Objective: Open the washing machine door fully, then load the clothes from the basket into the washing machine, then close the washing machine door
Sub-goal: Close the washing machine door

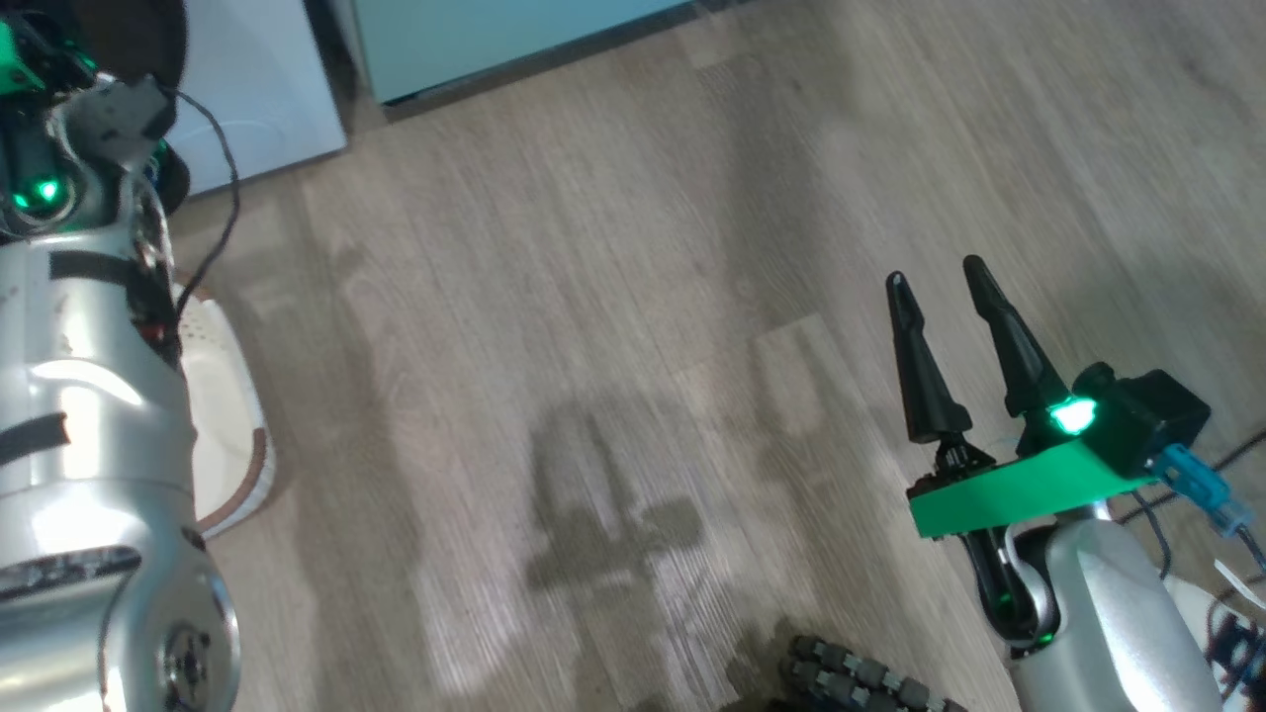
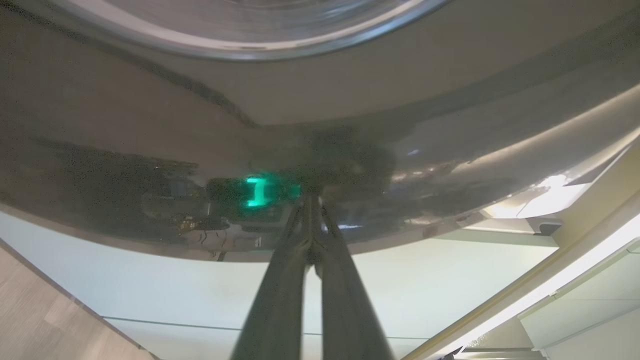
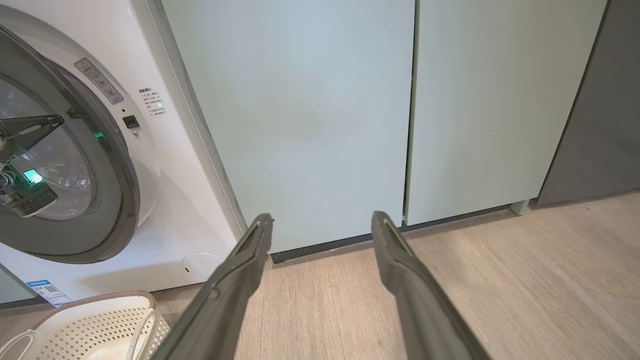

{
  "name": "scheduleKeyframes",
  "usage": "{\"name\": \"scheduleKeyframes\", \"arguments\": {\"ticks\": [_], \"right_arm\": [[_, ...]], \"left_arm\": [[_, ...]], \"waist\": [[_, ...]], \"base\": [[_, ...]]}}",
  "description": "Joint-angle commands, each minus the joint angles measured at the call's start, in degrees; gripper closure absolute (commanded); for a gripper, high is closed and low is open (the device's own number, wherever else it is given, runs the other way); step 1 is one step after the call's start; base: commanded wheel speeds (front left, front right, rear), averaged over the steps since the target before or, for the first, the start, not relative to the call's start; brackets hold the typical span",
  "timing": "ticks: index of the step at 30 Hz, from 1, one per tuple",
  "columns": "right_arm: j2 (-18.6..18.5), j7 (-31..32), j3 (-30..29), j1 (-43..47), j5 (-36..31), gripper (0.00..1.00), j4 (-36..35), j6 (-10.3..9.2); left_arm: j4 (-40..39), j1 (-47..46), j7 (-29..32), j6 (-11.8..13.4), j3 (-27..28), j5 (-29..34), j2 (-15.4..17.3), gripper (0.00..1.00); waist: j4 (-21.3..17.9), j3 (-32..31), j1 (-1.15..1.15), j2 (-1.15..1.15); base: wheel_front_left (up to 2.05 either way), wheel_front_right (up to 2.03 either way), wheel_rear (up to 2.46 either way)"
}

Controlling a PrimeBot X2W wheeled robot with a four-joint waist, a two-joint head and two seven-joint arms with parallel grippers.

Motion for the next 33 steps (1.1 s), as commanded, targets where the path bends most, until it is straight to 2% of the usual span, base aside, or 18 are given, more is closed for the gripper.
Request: {"name": "scheduleKeyframes", "arguments": {"ticks": [1, 11, 15, 18, 23, 26, 29, 33], "right_arm": [[0.01, -0.37, 0.49, -0.62, -0.38, 0.00, -1.80, 0.00], [0.01, -0.37, -1.67, 0.32, -3.11, 0.00, -1.30, 0.00], [0.01, -0.37, -3.22, 1.53, -4.31, 0.00, -1.00, 0.00], [0.01, -0.37, -4.40, 2.47, -5.05, 0.00, -0.83, 0.00], [0.01, -0.37, -5.34, 3.81, -5.85, 0.00, -0.51, 0.00], [0.01, -0.37, -5.59, 4.81, -5.94, 0.00, -0.37, 0.00], [0.01, -0.37, -5.79, 5.71, -6.21, 0.00, -0.29, 0.00], [0.01, -0.37, -6.29, 6.49, -6.48, 0.00, -0.75, 0.00]], "left_arm": [[-2.09, 0.70, 0.85, -0.10, -0.08, -0.03, 1.07, 1.00], [-7.36, 12.95, 4.62, -0.10, -4.24, -0.39, -1.62, 1.00], [-10.93, 19.30, 6.09, -0.10, -8.08, 0.44, -2.25, 1.00], [-14.35, 24.02, 6.99, -0.10, -13.42, 3.96, -2.33, 1.00], [-21.05, 31.97, 8.61, -0.10, -26.61, 14.33, 2.17, 1.00], [-24.18, 35.42, 6.94, -0.10, -33.70, 20.71, 6.79, 1.00], [-25.03, 37.48, 1.96, -0.10, -39.54, 28.47, 11.33, 1.00], [-24.54, 39.30, -6.36, -0.10, -41.69, 33.99, 13.11, 1.00]], "waist": [[1.59, -1.30, 0.00, 0.00], [8.72, -7.12, 0.00, 0.00], [12.62, -9.96, 0.00, 0.00], [15.63, -12.10, 0.00, 0.00], [19.99, -15.52, 0.00, 0.00], [22.05, -17.32, 0.00, 0.00], [23.89, -18.93, 0.00, 0.00], [25.81, -20.37, 0.00, 0.00]], "base": [[0.00, 0.00, 0.00], [0.00, 0.00, 0.00], [0.00, 0.00, 0.00], [0.00, 0.00, 0.00], [0.00, 0.00, 0.00], [0.00, 0.00, 0.00], [0.00, 0.00, 0.00], [0.00, 0.00, 0.00]]}}
